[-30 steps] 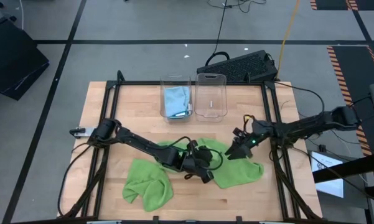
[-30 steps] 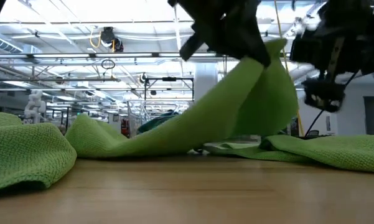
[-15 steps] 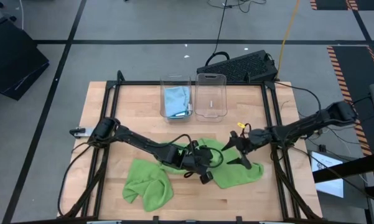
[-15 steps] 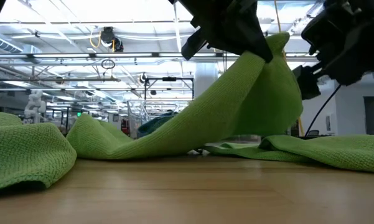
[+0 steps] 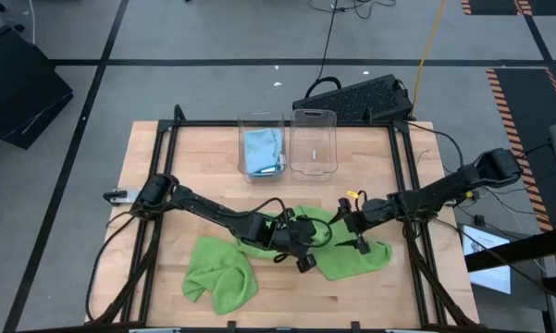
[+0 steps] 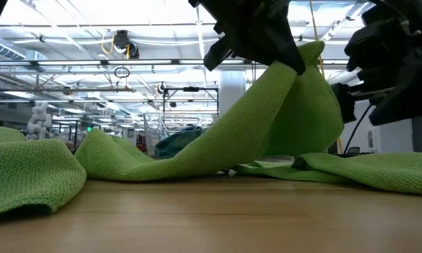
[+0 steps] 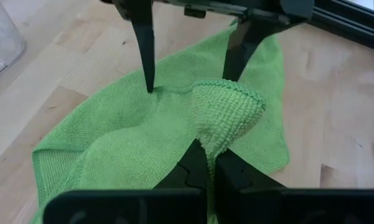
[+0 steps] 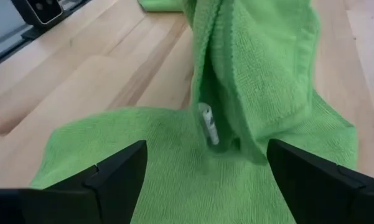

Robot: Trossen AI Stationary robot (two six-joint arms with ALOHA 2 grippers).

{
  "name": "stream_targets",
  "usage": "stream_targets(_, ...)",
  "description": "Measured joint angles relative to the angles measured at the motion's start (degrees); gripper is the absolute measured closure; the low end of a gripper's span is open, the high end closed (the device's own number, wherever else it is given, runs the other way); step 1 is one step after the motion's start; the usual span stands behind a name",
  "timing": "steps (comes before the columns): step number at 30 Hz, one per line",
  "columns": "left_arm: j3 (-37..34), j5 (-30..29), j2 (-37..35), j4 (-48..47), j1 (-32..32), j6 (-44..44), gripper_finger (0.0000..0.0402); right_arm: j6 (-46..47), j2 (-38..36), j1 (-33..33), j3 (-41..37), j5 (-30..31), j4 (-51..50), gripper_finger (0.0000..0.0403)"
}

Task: Fold microfiber towels
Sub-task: Fold the top left green microfiber towel

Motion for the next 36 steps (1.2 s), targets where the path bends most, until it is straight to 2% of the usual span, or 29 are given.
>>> stream_targets(4, 0.0, 0.0, 0.0, 0.0, 0.0, 0.0, 0.0398, -0.1, 4.5, 0.9, 0.2, 3.7, 6.6, 0.0087)
stream_targets(10, 0.0, 0.0, 0.0, 0.0, 0.0, 0.0, 0.0399, -4.9, 10.2, 2.1, 4.5, 7.9, 5.0, 0.0094)
stream_targets(14, 0.0, 0.0, 0.0, -0.3, 0.0, -0.4, 0.0397, -5.9, 12.6, 2.4, 6.9, 10.3, 3.2, 0.0135)
stream_targets(18, 0.0, 0.0, 0.0, -0.9, 0.0, -1.1, 0.0398, -3.9, 12.6, 2.4, 7.3, 10.7, 0.3, 0.0202)
stream_targets(23, 0.0, 0.0, 0.0, -2.0, -0.2, -1.2, 0.0399, -0.6, 10.6, 2.4, 7.4, 10.2, -4.2, 0.0293)
stream_targets(28, 0.0, -0.1, -1.1, -2.3, -0.2, 0.1, 0.0395, 4.3, 5.0, 2.4, 7.4, 8.8, -6.3, 0.0385)
stream_targets(36, 0.0, -1.8, -7.4, -2.8, 0.5, 6.0, 0.0393, 14.5, -6.9, 2.4, 12.1, 8.7, -22.0, 0.0398)
